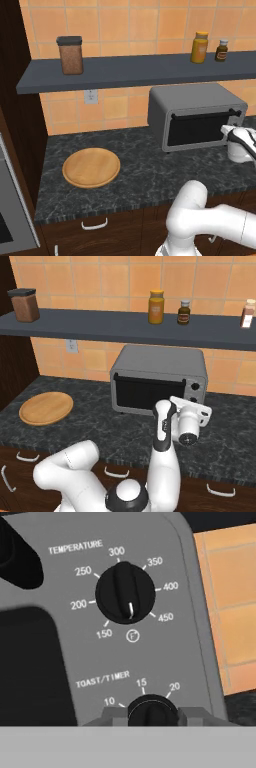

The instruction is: Pick up the kebab skewer and baguette bread, and place them inside the toaster oven. Close the toaster oven door and start by setting the timer.

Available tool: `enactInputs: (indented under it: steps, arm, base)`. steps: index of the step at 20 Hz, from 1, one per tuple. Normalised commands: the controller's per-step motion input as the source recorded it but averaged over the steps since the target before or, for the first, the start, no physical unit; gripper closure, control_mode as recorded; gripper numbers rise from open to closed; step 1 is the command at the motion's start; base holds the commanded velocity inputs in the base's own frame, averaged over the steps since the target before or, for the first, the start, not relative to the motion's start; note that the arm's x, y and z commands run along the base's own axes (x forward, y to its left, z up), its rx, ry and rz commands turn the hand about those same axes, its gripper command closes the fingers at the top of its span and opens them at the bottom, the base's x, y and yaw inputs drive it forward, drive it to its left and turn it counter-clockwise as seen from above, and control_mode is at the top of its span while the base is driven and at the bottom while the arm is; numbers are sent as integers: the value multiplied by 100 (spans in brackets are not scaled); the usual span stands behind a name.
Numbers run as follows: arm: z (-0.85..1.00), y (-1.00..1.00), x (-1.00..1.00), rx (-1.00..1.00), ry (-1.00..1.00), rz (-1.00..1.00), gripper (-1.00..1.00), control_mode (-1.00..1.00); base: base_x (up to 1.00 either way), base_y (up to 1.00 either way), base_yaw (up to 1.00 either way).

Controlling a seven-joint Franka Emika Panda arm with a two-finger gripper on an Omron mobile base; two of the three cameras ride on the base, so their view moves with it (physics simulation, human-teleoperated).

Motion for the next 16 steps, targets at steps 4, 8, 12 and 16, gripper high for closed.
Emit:
enactInputs:
  steps: [4,8,12,16]
  arm:
    - [1,9,0,29,0,-5,100,-100]
    - [0,15,0,31,0,-4,100,-100]
    - [0,20,0,34,-1,-4,100,-100]
    - [1,23,0,37,-2,-4,100,-100]
  base:
    - [0,0,0]
    - [0,0,0]
    - [0,0,0]
    - [0,0,0]
